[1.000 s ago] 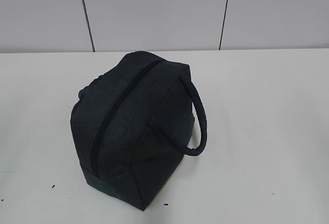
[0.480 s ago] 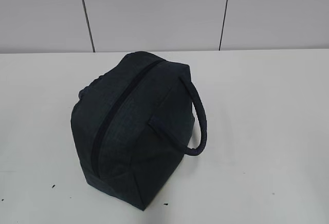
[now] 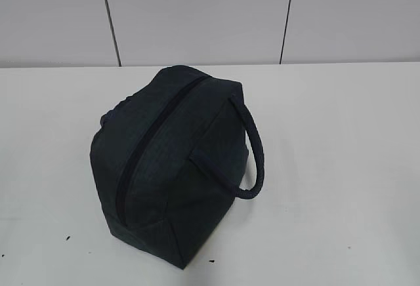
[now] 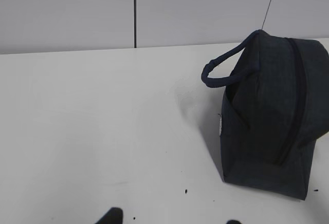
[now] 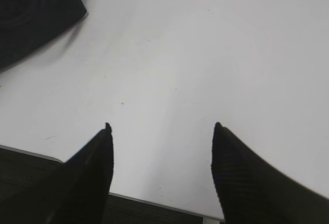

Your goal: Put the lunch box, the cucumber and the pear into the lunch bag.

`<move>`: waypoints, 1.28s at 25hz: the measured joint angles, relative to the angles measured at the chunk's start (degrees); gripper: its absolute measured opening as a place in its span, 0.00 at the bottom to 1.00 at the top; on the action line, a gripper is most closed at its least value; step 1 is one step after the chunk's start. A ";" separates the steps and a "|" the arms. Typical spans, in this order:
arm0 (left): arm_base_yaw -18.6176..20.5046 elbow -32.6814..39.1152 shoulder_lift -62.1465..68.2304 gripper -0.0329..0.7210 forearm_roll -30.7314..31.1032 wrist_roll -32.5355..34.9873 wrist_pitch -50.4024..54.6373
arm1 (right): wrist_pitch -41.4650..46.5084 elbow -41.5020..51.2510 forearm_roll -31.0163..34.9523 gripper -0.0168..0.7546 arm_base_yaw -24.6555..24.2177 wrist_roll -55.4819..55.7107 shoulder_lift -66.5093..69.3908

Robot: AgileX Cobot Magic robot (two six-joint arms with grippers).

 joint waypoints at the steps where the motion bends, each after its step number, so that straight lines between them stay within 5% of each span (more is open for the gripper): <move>1: 0.00 0.00 0.00 0.53 0.00 0.00 0.00 | 0.00 0.00 0.00 0.63 0.00 0.00 0.00; 11: 0.22 0.00 -0.07 0.53 0.00 -0.02 -0.18 | -0.16 0.00 -0.11 0.63 0.00 0.00 0.00; 22: 15.03 0.00 -0.07 0.53 -0.05 -0.06 -0.18 | -0.29 0.04 -0.11 0.63 -5.17 0.00 0.00; 32: 15.73 0.00 -0.07 0.53 -0.05 -0.06 -0.18 | -0.33 0.04 -0.11 0.63 -5.21 0.00 0.00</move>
